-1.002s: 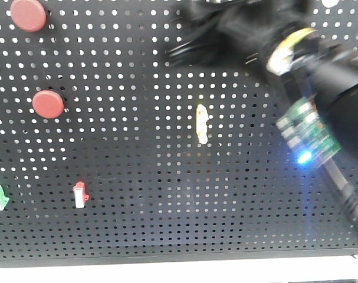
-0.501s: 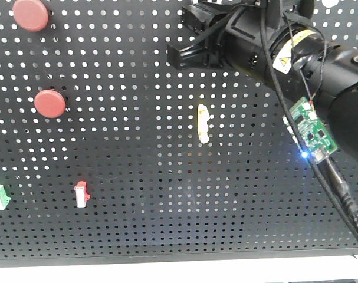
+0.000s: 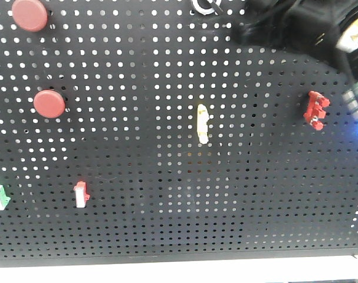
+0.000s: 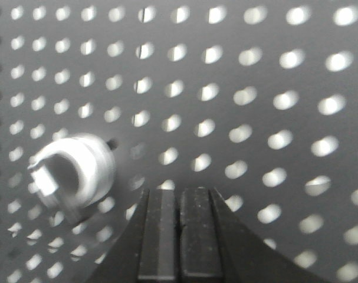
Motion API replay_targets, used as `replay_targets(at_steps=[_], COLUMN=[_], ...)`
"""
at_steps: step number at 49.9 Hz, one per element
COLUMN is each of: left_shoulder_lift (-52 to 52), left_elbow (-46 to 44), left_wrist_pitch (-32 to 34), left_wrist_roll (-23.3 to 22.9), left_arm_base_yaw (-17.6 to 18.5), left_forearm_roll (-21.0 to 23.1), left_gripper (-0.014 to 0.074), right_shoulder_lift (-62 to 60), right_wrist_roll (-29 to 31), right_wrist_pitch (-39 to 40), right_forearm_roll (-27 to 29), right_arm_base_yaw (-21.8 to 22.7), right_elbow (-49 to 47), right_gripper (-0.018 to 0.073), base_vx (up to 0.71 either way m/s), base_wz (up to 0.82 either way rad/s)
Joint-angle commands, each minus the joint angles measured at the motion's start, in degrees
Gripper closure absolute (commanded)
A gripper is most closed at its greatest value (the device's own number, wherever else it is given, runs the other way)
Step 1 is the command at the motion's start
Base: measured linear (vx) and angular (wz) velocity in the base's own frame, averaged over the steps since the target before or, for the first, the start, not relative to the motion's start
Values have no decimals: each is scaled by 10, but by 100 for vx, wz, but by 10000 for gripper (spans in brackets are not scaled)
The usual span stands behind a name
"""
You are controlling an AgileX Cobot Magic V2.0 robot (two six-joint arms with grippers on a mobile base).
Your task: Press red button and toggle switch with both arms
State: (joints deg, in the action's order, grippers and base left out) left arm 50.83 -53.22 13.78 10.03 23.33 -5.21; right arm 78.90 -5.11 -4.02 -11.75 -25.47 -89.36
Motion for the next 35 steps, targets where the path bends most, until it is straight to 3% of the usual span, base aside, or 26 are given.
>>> replay_targets(at_steps=[1, 13, 23, 35], left_shoulder_lift=[-3, -4, -4, -4], left_elbow=[-16, -16, -16, -16], left_wrist_pitch=[45, 45, 40, 35], left_wrist_roll=[-6, -6, -6, -6], left_arm_base_yaw=[0, 0, 0, 0], left_forearm_roll=[4, 4, 4, 4], left_gripper=[595, 595, 595, 595], right_shoulder_lift=[-39, -131, -205, -222], right_wrist_roll=[2, 4, 4, 2], right_wrist_pitch=[16, -21, 54, 72], right_forearm_roll=[-2, -3, -16, -15], right_arm_base_yaw=[-9, -11, -11, -11], right_elbow=[-17, 67, 188, 219], right_gripper=[559, 559, 559, 559], base_vx=[0, 0, 0, 0], base_wz=[0, 0, 0, 0])
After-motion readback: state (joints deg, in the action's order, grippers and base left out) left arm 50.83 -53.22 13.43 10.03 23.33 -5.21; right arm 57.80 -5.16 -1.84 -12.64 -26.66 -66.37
